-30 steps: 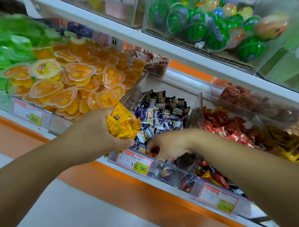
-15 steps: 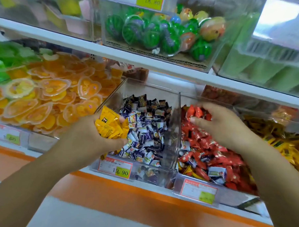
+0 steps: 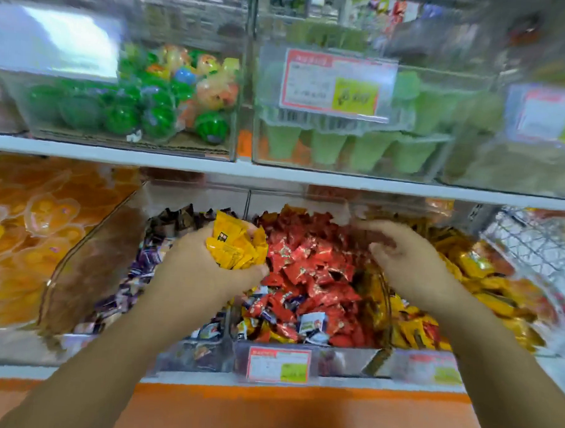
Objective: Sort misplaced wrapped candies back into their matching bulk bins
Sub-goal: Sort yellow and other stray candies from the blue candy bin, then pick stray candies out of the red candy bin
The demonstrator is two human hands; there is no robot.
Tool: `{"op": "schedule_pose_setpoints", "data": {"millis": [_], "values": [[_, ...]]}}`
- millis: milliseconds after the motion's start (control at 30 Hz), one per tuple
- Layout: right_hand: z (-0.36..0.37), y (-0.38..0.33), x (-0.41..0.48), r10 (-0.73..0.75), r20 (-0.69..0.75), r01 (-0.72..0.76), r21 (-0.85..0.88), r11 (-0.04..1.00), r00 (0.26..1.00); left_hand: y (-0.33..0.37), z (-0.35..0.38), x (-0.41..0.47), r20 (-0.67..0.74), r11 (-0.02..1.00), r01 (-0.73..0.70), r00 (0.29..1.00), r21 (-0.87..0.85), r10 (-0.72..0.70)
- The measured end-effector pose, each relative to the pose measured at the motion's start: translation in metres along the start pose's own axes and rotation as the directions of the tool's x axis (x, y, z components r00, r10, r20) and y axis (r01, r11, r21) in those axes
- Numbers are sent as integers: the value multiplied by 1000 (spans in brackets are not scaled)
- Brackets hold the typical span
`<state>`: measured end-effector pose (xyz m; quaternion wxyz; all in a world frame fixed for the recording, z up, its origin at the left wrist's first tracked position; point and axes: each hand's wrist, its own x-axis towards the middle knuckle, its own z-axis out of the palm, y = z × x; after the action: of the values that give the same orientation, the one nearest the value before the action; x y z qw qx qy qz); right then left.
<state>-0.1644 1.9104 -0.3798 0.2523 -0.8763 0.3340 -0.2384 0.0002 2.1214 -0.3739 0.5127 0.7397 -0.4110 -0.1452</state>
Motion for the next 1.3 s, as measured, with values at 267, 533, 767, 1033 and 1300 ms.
{"op": "schedule_pose_setpoints", "data": {"millis": [267, 533, 767, 1033, 1300], "values": [[-56, 79, -38, 165, -371, -137, 101, 985, 914, 68, 118, 58, 164, 954, -214, 970, 212, 181], [-81, 115, -40, 307, -353, -225, 253, 941, 884, 91, 219, 134, 440, 850, -184, 896, 494, -62], [-87, 115, -41, 333, -307, -265, 243, 933, 891, 77, 194, 133, 551, 785, -405, 829, 469, 99], [-60, 58, -34, 156, -232, -110, 199, 974, 960, 42, 93, 52, 349, 762, -424, 896, 489, 274], [21, -55, -32, -265, -3, 262, 171, 950, 964, -46, -63, -25, -73, 713, 14, 996, 701, 52]]}}
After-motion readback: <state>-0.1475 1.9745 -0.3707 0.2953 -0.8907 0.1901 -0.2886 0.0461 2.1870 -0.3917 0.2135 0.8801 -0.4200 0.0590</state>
